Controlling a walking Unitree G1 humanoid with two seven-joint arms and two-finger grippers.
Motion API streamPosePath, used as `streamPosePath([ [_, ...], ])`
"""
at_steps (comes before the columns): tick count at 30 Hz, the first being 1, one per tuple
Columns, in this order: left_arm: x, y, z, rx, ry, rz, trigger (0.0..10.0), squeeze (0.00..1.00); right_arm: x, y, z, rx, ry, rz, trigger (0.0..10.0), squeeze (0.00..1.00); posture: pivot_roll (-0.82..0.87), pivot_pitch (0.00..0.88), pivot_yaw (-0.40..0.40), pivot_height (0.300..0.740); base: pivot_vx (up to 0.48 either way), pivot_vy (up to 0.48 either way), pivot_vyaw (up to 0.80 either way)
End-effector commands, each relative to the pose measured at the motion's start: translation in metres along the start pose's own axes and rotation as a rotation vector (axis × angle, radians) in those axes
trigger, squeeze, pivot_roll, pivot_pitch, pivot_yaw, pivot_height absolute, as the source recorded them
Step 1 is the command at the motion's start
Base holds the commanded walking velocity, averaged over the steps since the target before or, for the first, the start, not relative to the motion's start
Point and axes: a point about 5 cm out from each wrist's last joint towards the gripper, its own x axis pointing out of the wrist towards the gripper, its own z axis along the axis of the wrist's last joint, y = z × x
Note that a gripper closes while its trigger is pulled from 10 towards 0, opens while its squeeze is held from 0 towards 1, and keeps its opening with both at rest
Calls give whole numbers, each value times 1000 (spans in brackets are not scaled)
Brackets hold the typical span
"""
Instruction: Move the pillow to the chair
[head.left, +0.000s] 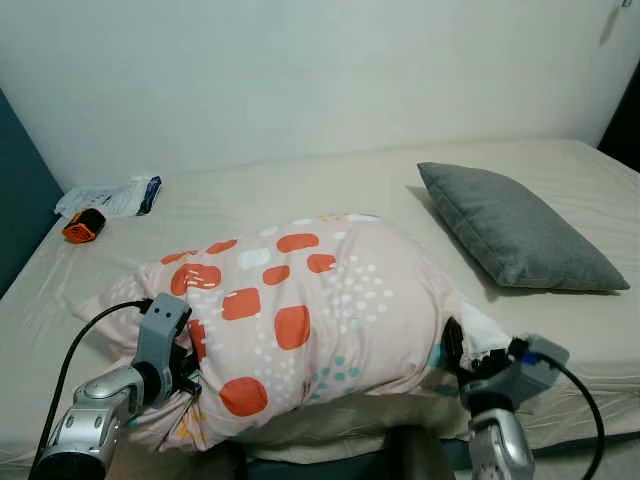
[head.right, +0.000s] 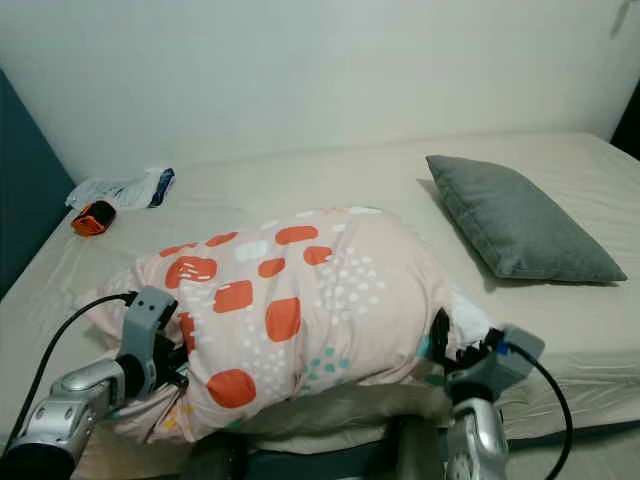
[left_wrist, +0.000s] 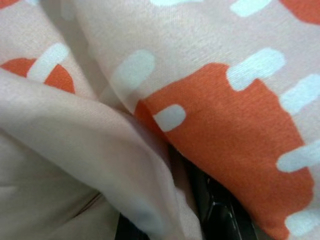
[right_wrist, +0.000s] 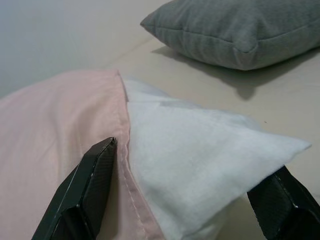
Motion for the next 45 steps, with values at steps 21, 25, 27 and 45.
streamPosePath([
  [21, -2, -5, -3, -5, -21, 16, 10000, 0, 27, 55, -21, -14, 180, 355, 10000, 0, 79, 0, -51, 562, 0, 0, 0],
  [25, -2, -5, -2, -3, -23, 17, 10000, 0, 27, 62, -25, -11, 210, 393, 8667, 0, 81, 0, -56, 562, 0, 0, 0],
  [27, -2, -7, -1, 3, -30, 18, 10000, 0, 27, 67, -28, -45, 238, 418, 0, 0, 84, 0, -63, 562, 0, 0, 0],
  [45, -24, 20, -4, -212, -67, 69, 10000, 1000, 19, 50, -32, -200, 227, 383, 0, 0, 89, 0, -65, 562, 0, 0, 0],
])
